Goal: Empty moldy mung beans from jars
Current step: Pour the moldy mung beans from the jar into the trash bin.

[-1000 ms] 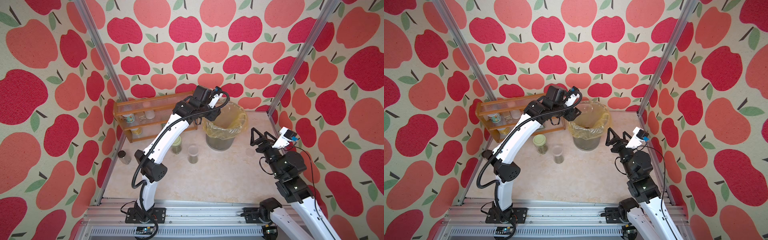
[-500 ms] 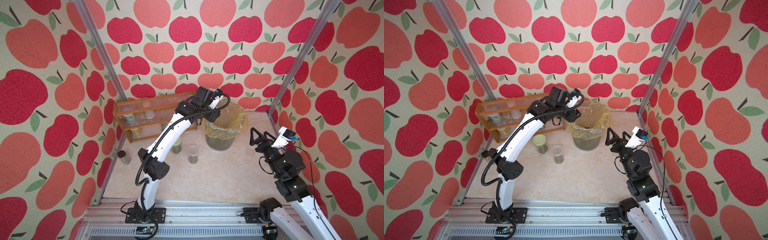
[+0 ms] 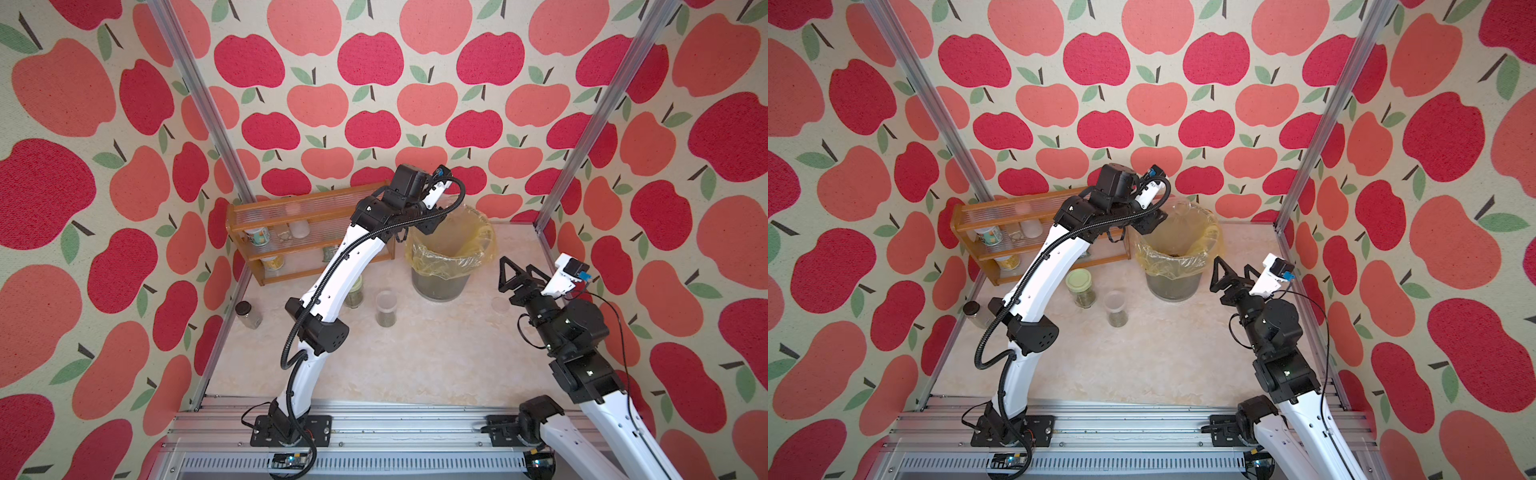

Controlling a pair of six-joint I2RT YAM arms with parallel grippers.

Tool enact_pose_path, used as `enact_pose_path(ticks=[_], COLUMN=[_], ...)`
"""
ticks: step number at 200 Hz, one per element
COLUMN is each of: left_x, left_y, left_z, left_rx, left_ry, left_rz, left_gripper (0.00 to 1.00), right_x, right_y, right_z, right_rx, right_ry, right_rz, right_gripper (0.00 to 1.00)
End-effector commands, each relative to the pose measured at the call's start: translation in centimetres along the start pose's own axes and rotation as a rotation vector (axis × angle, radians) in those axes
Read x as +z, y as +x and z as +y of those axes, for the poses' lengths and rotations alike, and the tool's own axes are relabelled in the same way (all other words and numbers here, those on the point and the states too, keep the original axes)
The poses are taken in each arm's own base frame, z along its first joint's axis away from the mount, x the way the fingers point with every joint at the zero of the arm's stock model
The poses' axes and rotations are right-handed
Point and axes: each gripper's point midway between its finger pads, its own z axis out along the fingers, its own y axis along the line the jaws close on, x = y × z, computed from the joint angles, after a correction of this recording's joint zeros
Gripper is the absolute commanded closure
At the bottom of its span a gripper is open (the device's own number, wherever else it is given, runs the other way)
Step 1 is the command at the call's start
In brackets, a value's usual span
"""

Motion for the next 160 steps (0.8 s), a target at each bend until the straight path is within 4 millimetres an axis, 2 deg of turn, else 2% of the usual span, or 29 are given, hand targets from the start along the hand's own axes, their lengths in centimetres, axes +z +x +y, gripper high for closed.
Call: enact_pose_path(ticks=[1, 11, 26, 54, 59, 73, 88, 110, 122, 132, 160], left_x=[-0.3, 0.3, -0.1, -2.6, -3.2, -3.9, -2.9, -0.6, -0.4, -0.8, -3.0], left_y=[2.4, 3.6, 3.8, 1.0, 0.3, 0.0, 1.5, 4.4, 4.9, 4.3, 1.1], left_z=[-0.4, -0.8, -1.0, -0.6, -0.1, 1.6, 1.5, -0.7, -1.1, -1.0, 0.1], left_rx=[-0.029, -0.039, -0.040, 0.006, 0.026, 0.032, -0.027, -0.030, -0.020, -0.015, 0.033], left_ry=[0.035, 0.041, 0.031, 0.013, -0.006, -0.060, 0.002, 0.049, 0.045, 0.041, 0.005], left_rz=[0.091, 0.120, 0.096, 0.006, -0.005, 0.011, 0.052, 0.126, 0.137, 0.117, 0.036], left_gripper=[0.62, 0.62, 0.62, 0.61, 0.61, 0.62, 0.63, 0.62, 0.63, 0.62, 0.62], right_x=[-0.7, -0.9, -1.1, -1.3, -1.2, -1.1, -0.9, -0.7, -0.5, -0.4, -0.4], right_y=[-1.3, -1.5, -1.7, -2.1, -2.1, -2.2, -2.2, -1.9, -1.7, -1.6, -1.6], right_z=[0.5, 0.3, 0.1, 0.2, 0.2, 0.4, 0.6, 0.4, 0.4, 0.4, 0.5], right_rx=[0.014, 0.009, 0.001, -0.012, -0.013, -0.013, -0.012, -0.003, 0.003, 0.003, 0.001], right_ry=[-0.011, 0.001, 0.011, 0.016, 0.017, 0.011, 0.003, 0.008, 0.007, 0.004, 0.005], right_rz=[-0.029, -0.040, -0.045, -0.046, -0.046, -0.045, -0.041, -0.038, -0.032, -0.025, -0.023], right_gripper=[0.01, 0.01, 0.01, 0.01, 0.01, 0.01, 0.01, 0.01, 0.01, 0.01, 0.01])
